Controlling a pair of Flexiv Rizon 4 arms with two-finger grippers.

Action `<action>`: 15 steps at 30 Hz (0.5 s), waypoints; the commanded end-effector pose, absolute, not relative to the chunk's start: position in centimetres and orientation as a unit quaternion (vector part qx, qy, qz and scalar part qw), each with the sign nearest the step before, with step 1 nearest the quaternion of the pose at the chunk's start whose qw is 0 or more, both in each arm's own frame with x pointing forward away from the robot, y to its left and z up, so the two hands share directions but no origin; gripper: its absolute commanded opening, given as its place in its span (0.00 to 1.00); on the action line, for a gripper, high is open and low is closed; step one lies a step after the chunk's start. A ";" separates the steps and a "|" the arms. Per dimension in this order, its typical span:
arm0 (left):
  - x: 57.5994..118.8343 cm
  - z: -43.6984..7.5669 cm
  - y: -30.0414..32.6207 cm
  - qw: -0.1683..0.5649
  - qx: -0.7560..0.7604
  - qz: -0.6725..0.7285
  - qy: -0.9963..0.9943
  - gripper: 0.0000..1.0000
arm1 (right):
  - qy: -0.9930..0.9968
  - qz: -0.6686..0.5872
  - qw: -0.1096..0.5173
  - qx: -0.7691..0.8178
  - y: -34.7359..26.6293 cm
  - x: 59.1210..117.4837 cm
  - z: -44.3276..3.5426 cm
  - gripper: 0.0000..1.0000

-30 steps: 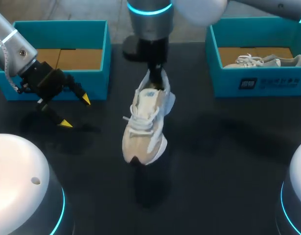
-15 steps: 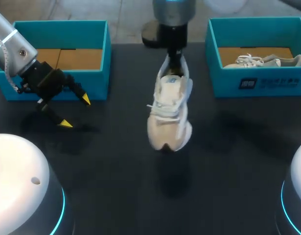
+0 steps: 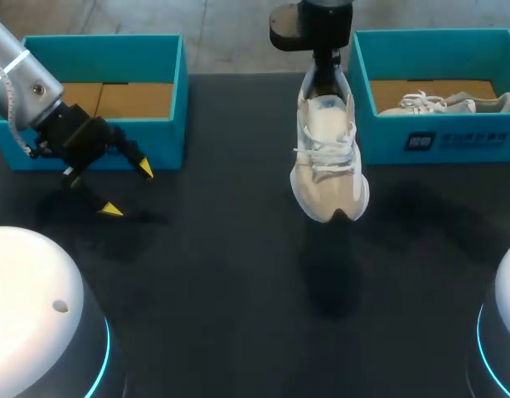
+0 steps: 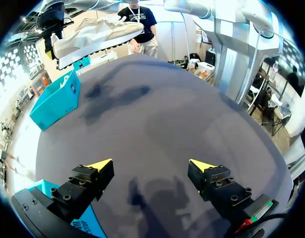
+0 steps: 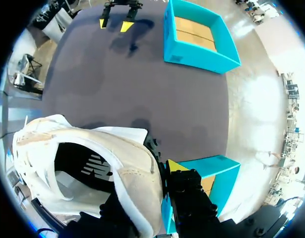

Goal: Take the shoe out of the shoebox, open the shoe tongue, remove and reinsert the insole, then place the shoe into the shoebox

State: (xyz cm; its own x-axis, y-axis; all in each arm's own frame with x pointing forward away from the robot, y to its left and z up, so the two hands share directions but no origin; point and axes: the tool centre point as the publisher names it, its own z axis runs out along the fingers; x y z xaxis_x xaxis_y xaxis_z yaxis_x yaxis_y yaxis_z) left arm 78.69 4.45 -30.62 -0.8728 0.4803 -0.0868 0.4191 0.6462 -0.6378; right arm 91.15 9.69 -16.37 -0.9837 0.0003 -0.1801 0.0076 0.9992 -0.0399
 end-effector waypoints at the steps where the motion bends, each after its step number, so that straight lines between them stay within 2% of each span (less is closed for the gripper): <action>1: 78.7 -30.6 4.5 0.046 -0.249 0.338 -0.907 1.00 | 0.996 -0.020 0.091 0.001 9.6 91.1 -16.3 0.00; 7: 78.7 -30.6 4.5 0.046 -0.249 0.338 -0.907 1.00 | 0.996 -0.020 0.091 0.001 9.6 91.1 -16.3 0.00; 15: 78.7 -30.6 4.5 0.046 -0.249 0.338 -0.907 1.00 | 0.993 -0.023 0.112 0.012 7.5 94.7 -14.4 0.00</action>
State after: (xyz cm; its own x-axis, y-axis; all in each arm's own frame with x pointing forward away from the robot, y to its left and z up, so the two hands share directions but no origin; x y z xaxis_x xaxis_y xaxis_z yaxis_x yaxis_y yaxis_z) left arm 78.69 4.45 -30.62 -0.8728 0.4804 -0.0868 0.4191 0.6462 -0.6377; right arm 94.05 8.30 -15.04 -0.9719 0.0230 -0.2341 0.0358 0.9981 -0.0505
